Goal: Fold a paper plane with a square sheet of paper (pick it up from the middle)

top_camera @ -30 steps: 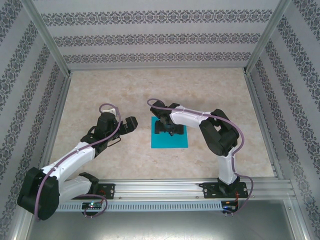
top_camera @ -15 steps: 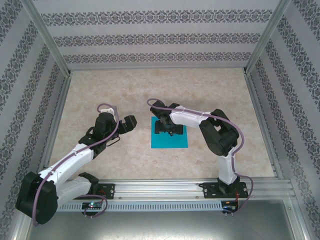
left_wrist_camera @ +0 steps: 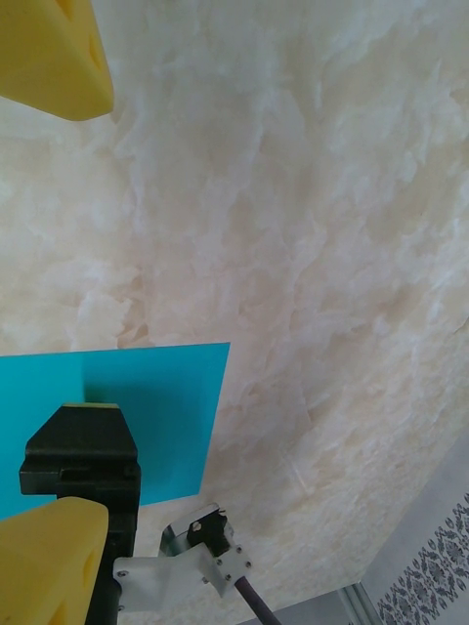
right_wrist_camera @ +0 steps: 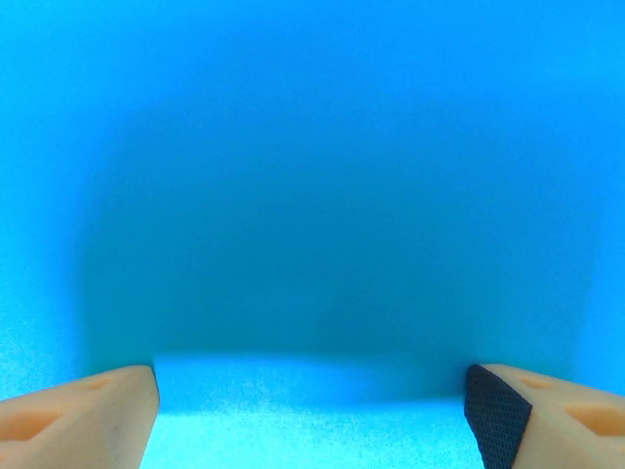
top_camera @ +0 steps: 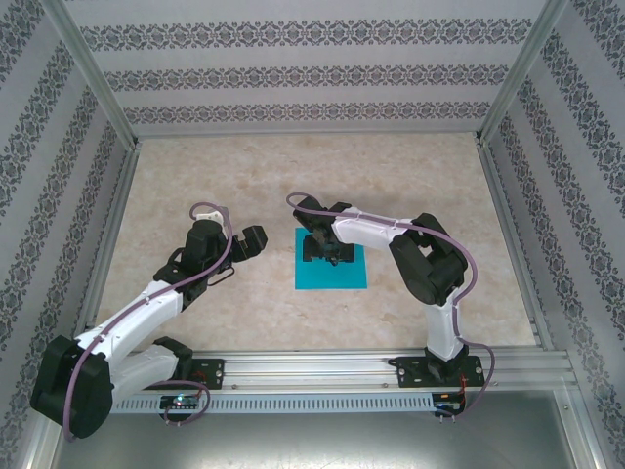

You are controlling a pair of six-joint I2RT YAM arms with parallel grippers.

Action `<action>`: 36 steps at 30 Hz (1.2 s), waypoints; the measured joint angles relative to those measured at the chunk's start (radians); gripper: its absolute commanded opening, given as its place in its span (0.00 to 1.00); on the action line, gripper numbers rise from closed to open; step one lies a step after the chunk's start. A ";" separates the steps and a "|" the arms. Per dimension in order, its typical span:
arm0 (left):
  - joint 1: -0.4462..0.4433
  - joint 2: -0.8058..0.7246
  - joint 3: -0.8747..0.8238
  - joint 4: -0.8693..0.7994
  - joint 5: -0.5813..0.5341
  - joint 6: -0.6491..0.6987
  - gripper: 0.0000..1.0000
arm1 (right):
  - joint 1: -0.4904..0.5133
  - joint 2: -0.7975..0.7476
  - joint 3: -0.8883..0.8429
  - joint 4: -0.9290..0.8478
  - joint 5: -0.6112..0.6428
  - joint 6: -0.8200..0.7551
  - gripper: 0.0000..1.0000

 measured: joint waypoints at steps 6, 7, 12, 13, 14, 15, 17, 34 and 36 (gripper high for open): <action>0.000 0.000 0.000 0.000 0.000 0.000 1.00 | 0.000 -0.017 -0.005 -0.010 0.000 -0.024 0.97; 0.000 0.000 0.000 0.000 0.000 0.000 1.00 | 0.000 -0.024 -0.005 -0.013 0.000 -0.027 0.98; 0.000 0.000 0.000 0.000 0.000 0.000 1.00 | -0.002 -0.063 0.001 -0.017 0.004 -0.040 0.98; 0.000 0.000 0.000 0.000 0.000 0.000 1.00 | -0.003 -0.064 0.003 -0.016 0.004 -0.042 0.98; 0.000 0.000 0.000 0.000 0.000 0.000 1.00 | -0.003 -0.063 0.003 -0.015 0.004 -0.042 0.98; 0.000 0.000 0.000 0.000 0.000 0.000 1.00 | -0.004 -0.060 0.003 -0.015 0.004 -0.042 0.98; 0.000 0.000 0.000 0.000 0.000 0.000 1.00 | -0.007 -0.048 0.003 -0.014 0.003 -0.042 0.98; 0.000 0.004 0.000 0.000 0.000 0.000 1.00 | -0.014 -0.015 -0.030 0.034 -0.007 -0.023 0.90; 0.000 0.008 0.000 0.000 0.000 0.000 1.00 | -0.014 -0.016 -0.030 0.034 -0.007 -0.024 0.88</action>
